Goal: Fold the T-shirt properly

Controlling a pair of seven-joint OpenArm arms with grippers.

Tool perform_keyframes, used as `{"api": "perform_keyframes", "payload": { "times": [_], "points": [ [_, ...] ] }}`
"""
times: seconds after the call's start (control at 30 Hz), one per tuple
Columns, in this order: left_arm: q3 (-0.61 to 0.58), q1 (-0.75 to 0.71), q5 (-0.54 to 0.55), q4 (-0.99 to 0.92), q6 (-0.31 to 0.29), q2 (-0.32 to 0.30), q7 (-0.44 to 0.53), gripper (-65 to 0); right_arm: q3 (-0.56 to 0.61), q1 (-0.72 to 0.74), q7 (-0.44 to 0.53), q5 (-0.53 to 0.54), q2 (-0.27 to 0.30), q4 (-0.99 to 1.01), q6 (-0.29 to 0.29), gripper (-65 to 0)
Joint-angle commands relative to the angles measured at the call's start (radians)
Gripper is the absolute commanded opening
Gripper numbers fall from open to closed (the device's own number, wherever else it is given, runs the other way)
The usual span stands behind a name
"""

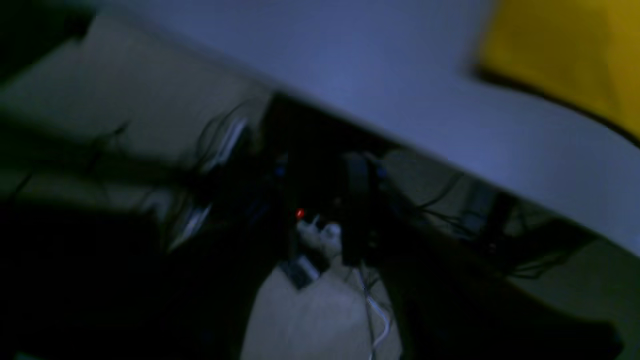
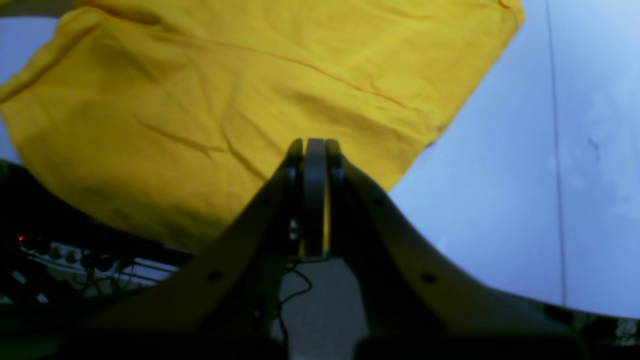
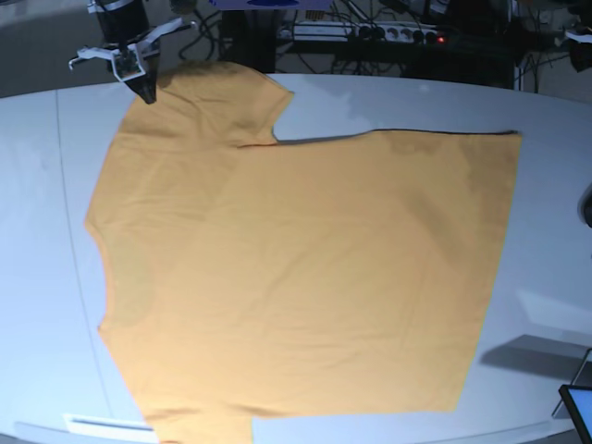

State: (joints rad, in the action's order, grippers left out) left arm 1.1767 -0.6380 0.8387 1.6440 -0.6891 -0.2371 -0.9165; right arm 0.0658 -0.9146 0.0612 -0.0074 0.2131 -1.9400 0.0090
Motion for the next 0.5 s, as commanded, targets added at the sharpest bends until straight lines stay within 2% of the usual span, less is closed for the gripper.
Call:
{"api": "perform_keyframes", "payload": {
  "times": [0.0, 0.23, 0.33, 0.47],
  "points": [
    [0.015, -0.009, 0.004, 0.020, -0.009, -0.021, 0.023, -50.9, -0.004, -0.011, 0.027, -0.001, 0.007, -0.016, -0.005, -65.0],
    [0.010, -0.004, -0.083, 0.061, -0.009, -0.029, 0.046, -50.9, -0.004, -0.011, 0.027, -0.001, 0.007, -0.016, -0.005, -65.0],
    [0.007, -0.003, -0.220, 0.143, -0.009, 0.008, 0.150, -50.9, -0.004, -0.013, 0.027, -0.001, 0.007, -0.016, -0.005, -65.0],
    [-0.011, 0.039, -0.480, 0.183, -0.009, 0.037, 0.336, -50.9, -0.004, -0.016, 0.027, -0.001, 0.007, -0.016, -0.005, -65.0]
  ]
}}
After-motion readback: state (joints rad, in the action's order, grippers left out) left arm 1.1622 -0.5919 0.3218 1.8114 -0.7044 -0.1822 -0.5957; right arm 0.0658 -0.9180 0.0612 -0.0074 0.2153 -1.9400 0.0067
